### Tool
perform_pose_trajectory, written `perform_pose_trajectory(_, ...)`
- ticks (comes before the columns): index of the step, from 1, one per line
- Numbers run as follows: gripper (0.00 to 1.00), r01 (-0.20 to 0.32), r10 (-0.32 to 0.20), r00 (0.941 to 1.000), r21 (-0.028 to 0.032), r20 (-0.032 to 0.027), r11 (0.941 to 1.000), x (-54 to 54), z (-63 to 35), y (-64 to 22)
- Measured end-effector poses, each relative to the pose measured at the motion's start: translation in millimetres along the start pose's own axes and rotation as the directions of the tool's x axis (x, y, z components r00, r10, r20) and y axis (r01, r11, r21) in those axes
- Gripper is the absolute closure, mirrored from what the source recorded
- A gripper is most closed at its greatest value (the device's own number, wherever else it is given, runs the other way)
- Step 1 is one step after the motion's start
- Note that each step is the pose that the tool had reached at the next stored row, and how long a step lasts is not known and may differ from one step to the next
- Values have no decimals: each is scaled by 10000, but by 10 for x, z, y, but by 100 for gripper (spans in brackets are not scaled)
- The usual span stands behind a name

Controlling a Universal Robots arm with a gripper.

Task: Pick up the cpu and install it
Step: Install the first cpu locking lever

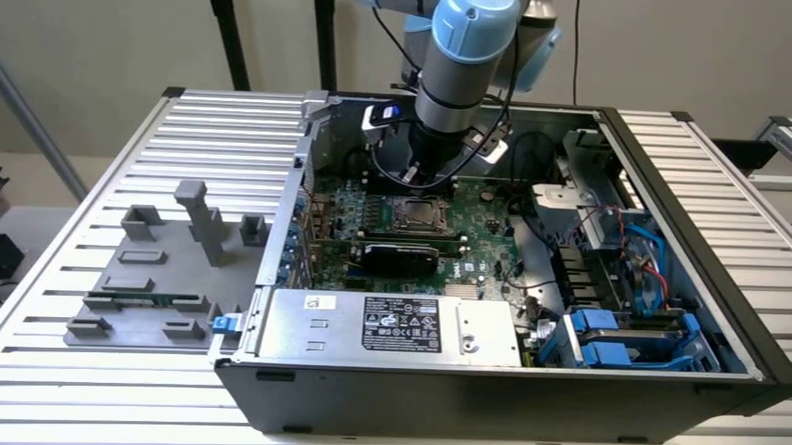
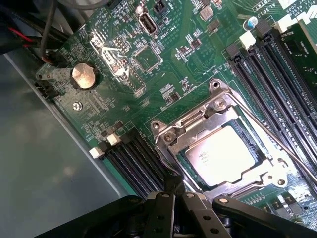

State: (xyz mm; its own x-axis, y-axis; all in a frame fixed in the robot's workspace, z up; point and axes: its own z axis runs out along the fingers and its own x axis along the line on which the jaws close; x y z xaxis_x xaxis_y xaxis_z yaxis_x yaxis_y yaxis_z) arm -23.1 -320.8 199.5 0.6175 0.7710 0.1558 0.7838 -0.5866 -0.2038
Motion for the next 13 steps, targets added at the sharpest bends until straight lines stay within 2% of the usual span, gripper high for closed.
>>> perform_pose_trajectory(6, 89, 9, -9, 10000, 1, 3, 10000, -11, 1, -12)
perform_pose_trajectory(13, 89, 75, -75, 10000, 13, 18, 10000, -94, 9, -116)
